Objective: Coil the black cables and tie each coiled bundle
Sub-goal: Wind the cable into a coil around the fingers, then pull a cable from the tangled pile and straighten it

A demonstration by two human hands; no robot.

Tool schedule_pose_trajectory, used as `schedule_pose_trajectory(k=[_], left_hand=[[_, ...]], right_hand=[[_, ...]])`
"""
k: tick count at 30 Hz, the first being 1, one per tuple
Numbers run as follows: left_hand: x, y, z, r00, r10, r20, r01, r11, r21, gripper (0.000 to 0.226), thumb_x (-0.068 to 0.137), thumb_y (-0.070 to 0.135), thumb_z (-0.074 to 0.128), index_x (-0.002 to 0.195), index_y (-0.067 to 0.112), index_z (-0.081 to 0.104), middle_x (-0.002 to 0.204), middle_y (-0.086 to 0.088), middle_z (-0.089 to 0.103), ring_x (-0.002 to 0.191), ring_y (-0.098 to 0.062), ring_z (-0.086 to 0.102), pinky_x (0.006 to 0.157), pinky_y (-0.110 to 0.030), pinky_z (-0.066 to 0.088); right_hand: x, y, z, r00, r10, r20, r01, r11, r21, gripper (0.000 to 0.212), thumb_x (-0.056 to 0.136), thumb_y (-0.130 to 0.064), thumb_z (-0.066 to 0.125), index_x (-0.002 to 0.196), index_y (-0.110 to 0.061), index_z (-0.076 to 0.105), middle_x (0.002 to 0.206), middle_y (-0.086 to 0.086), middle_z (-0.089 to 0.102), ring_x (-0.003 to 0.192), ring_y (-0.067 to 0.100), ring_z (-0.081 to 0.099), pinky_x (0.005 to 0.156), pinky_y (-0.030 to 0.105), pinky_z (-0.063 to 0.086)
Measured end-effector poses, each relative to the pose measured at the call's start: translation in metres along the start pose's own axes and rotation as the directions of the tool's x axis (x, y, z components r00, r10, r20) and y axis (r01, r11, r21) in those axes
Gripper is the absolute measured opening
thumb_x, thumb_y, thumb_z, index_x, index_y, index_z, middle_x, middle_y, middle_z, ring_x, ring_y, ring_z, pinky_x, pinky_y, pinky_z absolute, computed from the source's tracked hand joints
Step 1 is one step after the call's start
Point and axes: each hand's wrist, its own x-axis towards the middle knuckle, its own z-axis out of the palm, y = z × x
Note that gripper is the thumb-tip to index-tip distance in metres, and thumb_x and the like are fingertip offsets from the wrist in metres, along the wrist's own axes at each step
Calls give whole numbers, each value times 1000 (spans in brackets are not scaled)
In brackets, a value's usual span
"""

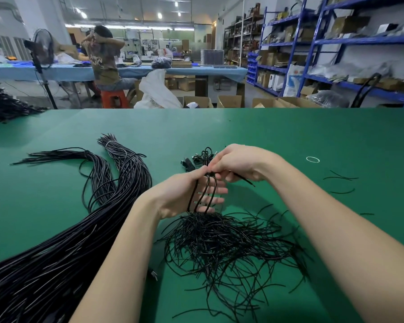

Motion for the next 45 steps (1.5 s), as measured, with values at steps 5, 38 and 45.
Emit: schedule_pose_trajectory(k=[5,38,45], left_hand=[[6,3,0,976,130,-176,-147,985,-89,56,108,45,24,107,5,63,98,-10,73,94,-23,72,89,-43,56],[0,4,24,965,257,42,-258,966,15,18,103,12,51,105,-1,62,89,-14,73,86,-25,72,77,-29,60],[-8,4,25,964,255,77,-253,967,-34,21,98,13,52,91,-4,63,73,-11,67,83,-26,73,72,-24,58]], right_hand=[[-11,12,19,967,-74,-246,98,991,86,18,91,-1,54,88,-14,67,71,4,76,64,17,71,67,36,65],[-45,-1,8,901,-368,-231,334,927,-171,25,78,-57,79,94,-37,77,87,-27,73,90,-1,68,79,27,55],[-19,-1,13,915,-358,-184,337,932,-135,18,95,-37,70,88,-21,76,77,-7,75,69,3,62,79,32,52]])
